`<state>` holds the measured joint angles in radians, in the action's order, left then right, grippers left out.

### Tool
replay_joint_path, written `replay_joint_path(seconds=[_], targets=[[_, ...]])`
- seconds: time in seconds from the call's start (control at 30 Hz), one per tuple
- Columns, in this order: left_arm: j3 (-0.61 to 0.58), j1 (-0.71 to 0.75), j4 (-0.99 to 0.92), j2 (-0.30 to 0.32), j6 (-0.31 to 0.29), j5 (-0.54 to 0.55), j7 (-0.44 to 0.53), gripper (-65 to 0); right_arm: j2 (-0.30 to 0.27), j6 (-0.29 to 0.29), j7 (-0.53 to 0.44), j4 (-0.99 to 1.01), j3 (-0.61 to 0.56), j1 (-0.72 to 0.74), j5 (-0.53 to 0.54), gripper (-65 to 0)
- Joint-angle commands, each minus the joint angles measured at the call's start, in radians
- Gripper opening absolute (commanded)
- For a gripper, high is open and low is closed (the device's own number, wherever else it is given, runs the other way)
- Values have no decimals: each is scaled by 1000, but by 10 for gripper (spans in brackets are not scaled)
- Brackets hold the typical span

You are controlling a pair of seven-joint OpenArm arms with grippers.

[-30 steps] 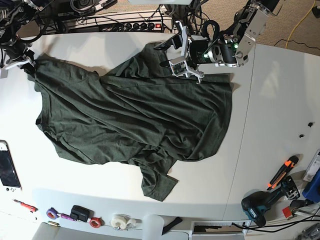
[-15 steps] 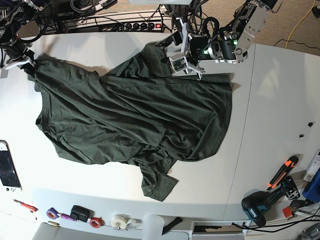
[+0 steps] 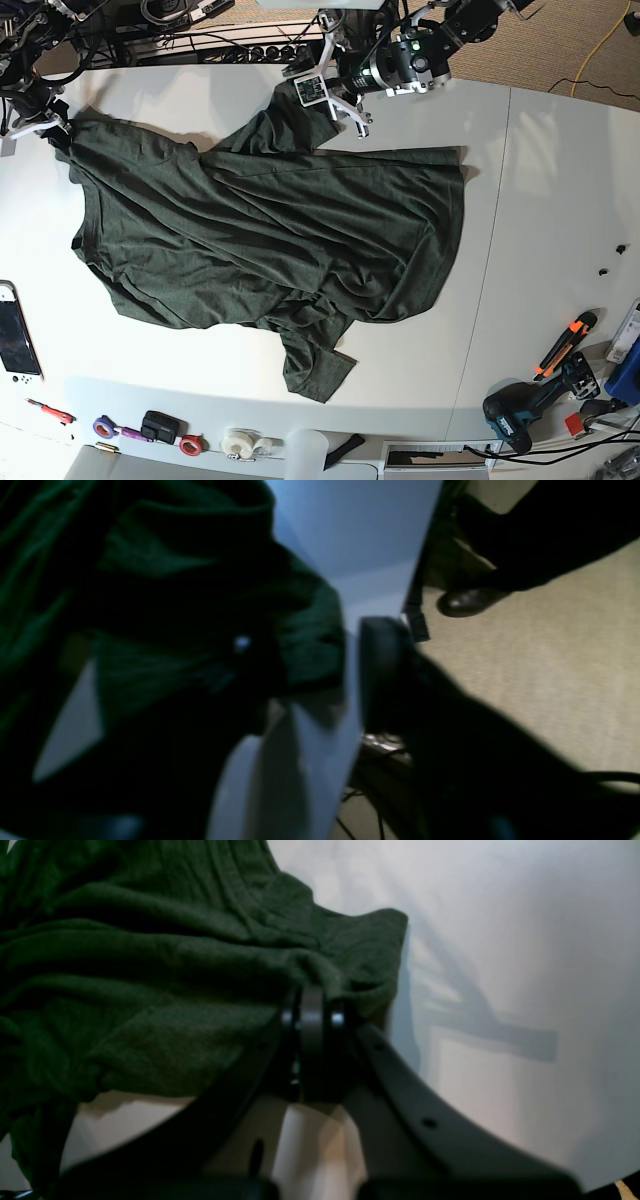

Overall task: Layout the t-shirt on the table in an organized manner, then fold the t-shirt properly
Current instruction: 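Grasp the shirt sleeve corner with the left gripper and pull it outward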

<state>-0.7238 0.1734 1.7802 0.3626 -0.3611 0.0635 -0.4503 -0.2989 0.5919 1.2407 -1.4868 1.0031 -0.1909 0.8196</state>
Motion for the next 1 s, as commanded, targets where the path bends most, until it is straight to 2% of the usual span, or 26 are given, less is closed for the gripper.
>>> replay_joint_path(seconds=[0.0,0.07,0.2,0.33,0.53,0.73,0.9,0.97], targets=[[2,-2,13,1,19,-13,-5,-509,-26,2,-19,-16,4,6,20,-650],[9,-5,13,1,40,-41,-28,-650,-26,2,-21,-16,4,6,21,-650],[29,-7,35,31,48,-45,-83,-650,-26,2,-30,-16,4,6,21,-650],[29,-4,126,124,27,5,-95,-650,-26,2,-39,-16,4,6,21,-650],[29,16,266,230,49,18,-131,-650,-26,2,-43,-16,4,11,21,-650],[29,80,297,284,51,-64,-168,-650,-28,2,-45,-16,4,11,17,-650],[29,103,297,349,52,-65,-192,-650,-28,2,-53,-16,4,11,17,-650],[29,110,297,373,76,-73,-210,-650,-28,2,-58,-16,4,11,17,-650]])
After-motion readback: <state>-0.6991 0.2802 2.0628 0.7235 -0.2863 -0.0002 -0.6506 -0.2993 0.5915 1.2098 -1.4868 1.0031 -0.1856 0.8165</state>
